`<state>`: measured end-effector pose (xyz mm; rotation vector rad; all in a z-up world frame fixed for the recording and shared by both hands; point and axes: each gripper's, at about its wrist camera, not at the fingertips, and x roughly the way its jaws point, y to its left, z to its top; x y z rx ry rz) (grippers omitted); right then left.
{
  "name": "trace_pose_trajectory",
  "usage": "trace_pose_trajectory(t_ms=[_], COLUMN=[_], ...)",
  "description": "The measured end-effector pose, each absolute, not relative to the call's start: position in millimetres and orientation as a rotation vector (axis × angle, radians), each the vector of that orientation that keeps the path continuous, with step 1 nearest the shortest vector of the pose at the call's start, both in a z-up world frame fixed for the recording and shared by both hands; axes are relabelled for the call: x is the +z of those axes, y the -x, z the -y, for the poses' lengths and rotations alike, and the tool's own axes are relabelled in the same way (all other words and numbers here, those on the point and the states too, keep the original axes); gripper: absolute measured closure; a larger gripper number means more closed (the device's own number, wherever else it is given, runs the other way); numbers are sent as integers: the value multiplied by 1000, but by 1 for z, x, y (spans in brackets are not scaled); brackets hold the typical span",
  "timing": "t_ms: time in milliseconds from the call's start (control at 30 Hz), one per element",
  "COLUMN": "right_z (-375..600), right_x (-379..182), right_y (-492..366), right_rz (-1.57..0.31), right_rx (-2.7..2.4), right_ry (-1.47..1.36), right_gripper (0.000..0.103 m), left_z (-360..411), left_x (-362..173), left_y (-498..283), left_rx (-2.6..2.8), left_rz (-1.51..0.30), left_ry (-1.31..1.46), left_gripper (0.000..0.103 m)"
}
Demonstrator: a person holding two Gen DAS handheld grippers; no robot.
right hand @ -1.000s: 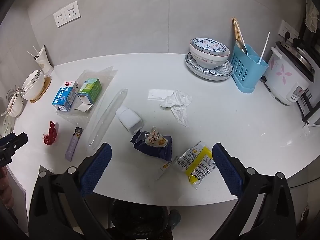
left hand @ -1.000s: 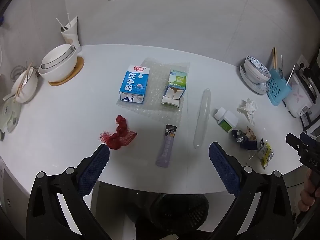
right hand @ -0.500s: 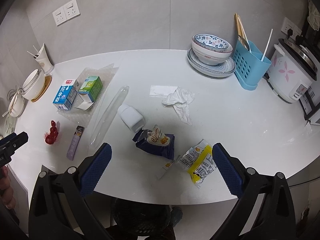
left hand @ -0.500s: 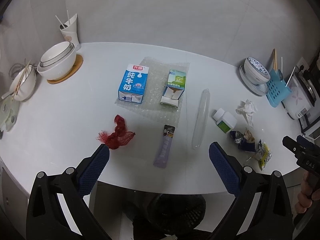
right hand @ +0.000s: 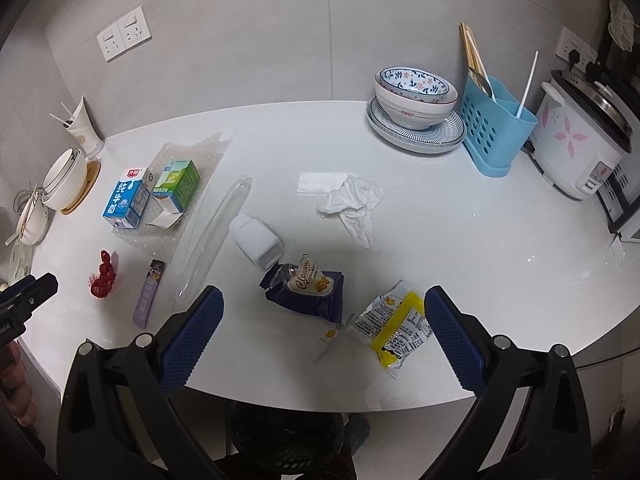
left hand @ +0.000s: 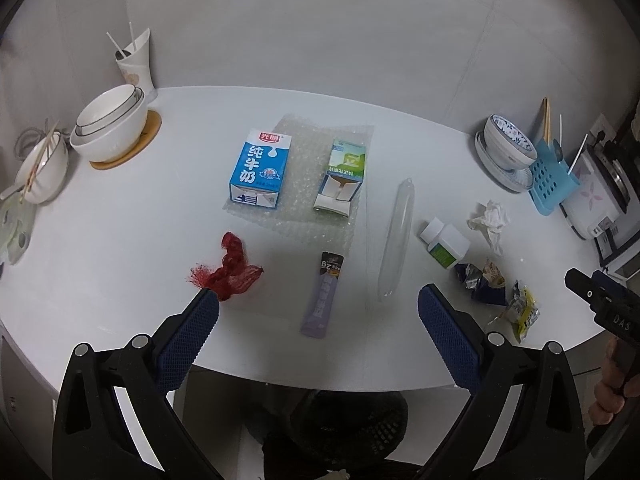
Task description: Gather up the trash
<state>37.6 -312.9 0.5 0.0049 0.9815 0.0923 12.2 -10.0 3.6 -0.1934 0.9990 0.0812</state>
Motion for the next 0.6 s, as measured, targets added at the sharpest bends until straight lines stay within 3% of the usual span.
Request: trace_pose_trajectory(t_ms=[600], right_z=[313], right_x=[2], right_y=[-32], right_rz=[-974], right_rx=[110], right_ry=[-2], right_gripper=[7], left_z=[9], left_x=[3], left_y=[-7], left_rx=[83], left_rz=[-1005], left_ry=[194], left_gripper=[6])
